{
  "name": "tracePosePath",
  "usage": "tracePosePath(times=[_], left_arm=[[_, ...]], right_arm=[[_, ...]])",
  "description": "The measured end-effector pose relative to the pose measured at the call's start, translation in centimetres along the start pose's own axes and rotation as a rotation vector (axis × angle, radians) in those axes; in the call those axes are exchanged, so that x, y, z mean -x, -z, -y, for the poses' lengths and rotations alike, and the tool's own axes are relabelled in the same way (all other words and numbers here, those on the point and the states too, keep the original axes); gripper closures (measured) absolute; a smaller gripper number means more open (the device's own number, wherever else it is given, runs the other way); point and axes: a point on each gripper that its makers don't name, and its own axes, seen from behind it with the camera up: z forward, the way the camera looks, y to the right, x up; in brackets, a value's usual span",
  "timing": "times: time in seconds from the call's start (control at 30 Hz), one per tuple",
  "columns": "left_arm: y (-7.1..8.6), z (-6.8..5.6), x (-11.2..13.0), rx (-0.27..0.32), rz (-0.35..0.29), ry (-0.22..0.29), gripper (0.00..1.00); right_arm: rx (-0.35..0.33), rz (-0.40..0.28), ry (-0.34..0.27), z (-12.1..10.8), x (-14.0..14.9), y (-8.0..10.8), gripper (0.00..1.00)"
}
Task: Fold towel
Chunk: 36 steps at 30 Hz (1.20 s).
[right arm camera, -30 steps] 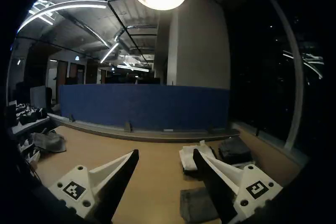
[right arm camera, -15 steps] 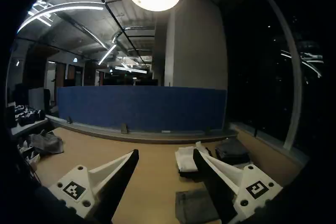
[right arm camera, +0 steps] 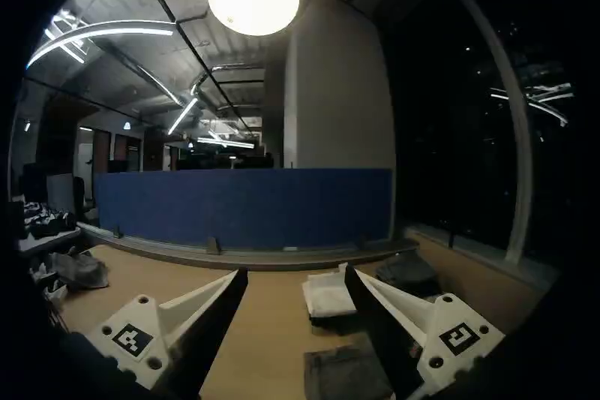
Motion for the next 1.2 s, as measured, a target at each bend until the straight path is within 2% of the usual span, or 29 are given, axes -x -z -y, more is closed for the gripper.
tracePosePath(times=[0.37,0.77,0.97,1.2], left_arm=[[0.0,0.0,0.0,0.000,0.000,0.000,0.06],[0.0,0.0,0.0,0.000,0.000,0.000,0.06],[0.0,0.0,-0.1,0.000,0.000,0.000,0.06],[0.0,0.0,-0.1,0.000,0.000,0.000,0.05]], right_arm=[[-0.008,-0.026,-0.064,-1.2,3.7,0.2,0.00],[-0.034,-0.020,-0.096,-1.3,10.0,-0.5,0.00],[-0.043,-0.012,-0.080,-0.8,12.4,-0.6,0.00],[-0.056,-0.013,-0.066,-0.1,13.5,-1.1,0.00]])
